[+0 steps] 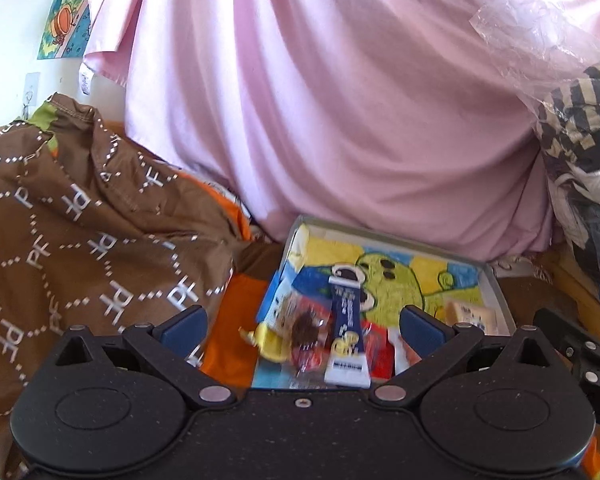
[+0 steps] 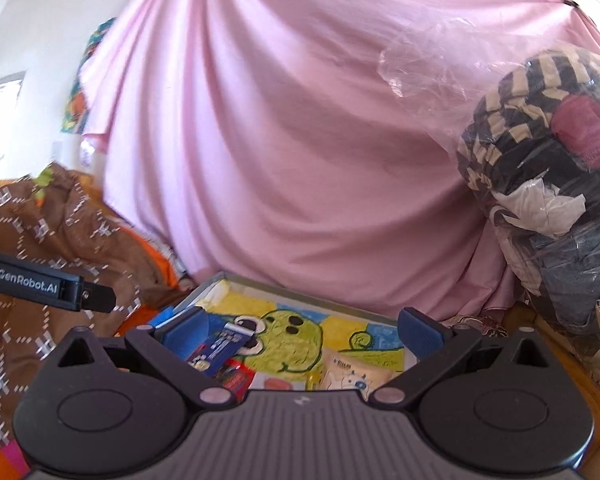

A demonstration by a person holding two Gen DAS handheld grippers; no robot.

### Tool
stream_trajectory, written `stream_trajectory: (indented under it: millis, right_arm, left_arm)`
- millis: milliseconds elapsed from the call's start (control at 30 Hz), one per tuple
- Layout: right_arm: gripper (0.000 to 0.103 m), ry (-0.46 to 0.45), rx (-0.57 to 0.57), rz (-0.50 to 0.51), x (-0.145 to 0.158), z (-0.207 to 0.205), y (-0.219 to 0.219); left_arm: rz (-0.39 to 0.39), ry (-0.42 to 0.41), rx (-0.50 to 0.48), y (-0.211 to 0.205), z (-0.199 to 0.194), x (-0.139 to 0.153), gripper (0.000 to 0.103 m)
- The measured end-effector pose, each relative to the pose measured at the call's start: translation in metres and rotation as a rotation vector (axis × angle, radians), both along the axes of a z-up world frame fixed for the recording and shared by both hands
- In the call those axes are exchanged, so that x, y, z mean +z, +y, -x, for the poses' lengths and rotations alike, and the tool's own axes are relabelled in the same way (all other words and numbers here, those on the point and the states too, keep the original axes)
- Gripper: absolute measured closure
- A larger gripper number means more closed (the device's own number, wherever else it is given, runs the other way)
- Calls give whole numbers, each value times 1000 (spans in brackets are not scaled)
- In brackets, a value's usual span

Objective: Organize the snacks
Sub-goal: 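Lift both tools from the tray back toward the remaining snacks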

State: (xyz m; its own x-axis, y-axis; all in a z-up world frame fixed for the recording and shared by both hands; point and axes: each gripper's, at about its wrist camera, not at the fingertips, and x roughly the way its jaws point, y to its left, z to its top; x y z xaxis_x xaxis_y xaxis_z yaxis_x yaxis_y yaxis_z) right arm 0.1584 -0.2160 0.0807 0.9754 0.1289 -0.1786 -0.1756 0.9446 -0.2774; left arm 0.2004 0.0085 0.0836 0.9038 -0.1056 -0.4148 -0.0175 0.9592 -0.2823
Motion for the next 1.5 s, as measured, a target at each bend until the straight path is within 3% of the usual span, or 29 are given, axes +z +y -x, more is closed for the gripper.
stream_trajectory:
  millis: [233, 667, 1200, 1500]
  right_arm:
    - [0, 30, 76, 76, -6, 37, -2]
    - [0, 146, 98, 143, -32, 74, -16]
    - [0, 367, 114, 167, -80, 94, -19]
    - [0, 557, 81, 163, -112, 81, -25]
  left_arm:
    - [-29, 52, -44, 4, 32, -7, 1]
    - [-116, 158, -149, 5, 72, -40, 1]
    - [-184, 258, -235, -7, 96, -76, 1]
    - [-222, 304, -278, -14, 100, -97, 1]
